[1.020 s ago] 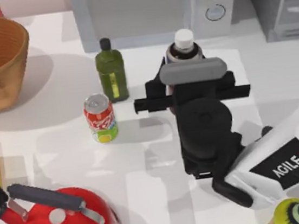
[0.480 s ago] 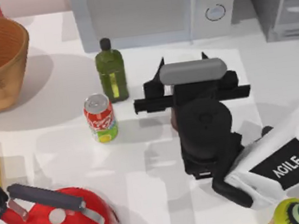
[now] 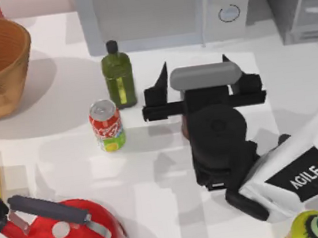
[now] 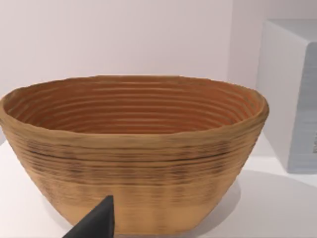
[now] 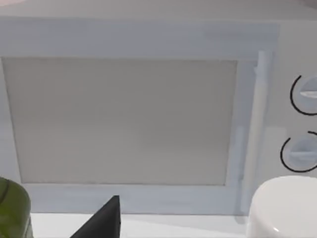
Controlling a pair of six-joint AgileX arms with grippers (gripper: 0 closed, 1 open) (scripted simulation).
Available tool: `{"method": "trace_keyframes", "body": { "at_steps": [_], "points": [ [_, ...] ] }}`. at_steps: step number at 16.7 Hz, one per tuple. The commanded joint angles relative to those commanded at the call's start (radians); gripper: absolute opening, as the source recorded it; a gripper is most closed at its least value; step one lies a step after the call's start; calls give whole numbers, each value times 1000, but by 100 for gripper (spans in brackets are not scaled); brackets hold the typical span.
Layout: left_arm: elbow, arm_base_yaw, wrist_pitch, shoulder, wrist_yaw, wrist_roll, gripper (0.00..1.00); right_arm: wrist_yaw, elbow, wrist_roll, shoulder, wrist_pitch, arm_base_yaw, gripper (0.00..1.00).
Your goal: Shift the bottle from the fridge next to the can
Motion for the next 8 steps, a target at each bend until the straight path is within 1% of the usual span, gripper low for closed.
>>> {"method": "trace_keyframes", "body": {
  "at_steps": [4, 8],
  "points": [
    [0, 0, 0, 0, 0, 0, 100, 6, 7, 7, -6, -7, -1, 100],
    [0, 0, 0, 0, 0, 0, 100, 24, -4, 46, -27, -32, 20, 100]
  ]
}}
